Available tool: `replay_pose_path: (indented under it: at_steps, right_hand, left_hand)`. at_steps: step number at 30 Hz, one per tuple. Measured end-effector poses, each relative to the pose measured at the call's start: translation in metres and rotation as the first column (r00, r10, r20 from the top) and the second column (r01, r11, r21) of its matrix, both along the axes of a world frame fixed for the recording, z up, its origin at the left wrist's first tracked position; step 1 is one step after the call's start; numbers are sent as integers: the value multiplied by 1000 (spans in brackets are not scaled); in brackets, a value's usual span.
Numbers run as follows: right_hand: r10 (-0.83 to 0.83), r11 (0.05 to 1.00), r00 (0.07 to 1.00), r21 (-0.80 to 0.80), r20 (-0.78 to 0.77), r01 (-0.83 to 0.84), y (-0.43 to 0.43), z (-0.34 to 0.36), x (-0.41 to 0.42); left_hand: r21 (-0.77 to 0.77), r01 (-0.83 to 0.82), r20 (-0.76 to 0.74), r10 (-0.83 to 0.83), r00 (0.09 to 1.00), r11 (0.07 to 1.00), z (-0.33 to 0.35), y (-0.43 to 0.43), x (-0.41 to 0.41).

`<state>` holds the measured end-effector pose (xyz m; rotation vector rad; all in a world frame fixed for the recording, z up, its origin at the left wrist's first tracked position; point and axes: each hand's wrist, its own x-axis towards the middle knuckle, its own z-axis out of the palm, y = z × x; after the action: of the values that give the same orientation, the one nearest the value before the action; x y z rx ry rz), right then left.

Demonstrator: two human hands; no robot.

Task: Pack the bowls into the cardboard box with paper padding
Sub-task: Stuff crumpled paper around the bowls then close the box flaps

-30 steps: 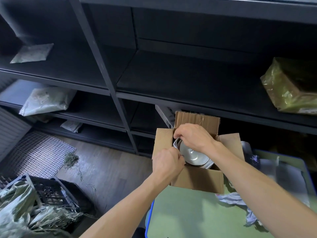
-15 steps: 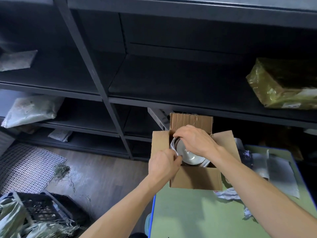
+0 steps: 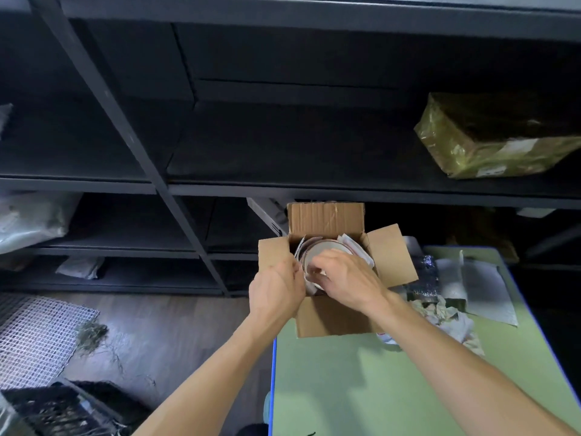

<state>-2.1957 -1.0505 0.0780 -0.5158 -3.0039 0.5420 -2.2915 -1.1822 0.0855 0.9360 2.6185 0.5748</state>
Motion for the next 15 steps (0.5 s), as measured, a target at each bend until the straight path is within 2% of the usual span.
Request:
replay_pose_path:
  at_steps: [3, 7, 12, 15]
  right_hand:
    - [-33, 999, 999, 0, 37, 33, -6, -2, 6]
    - [-77, 997, 997, -17, -8, 77, -14, 3, 4]
    - [-12, 1000, 1000, -11, 20, 13, -16, -2, 4]
    - [81, 996, 994, 14, 73, -83, -16, 4, 5]
  left_hand:
    - [59, -31, -24, 33, 999, 998, -2, 7, -9]
    - [12, -35, -54, 36, 998, 999, -2, 24, -22]
    - [-26, -33, -59, 31, 998, 999, 2, 34, -22]
    - [-28, -65, -83, 62, 995, 998, 2, 35, -20]
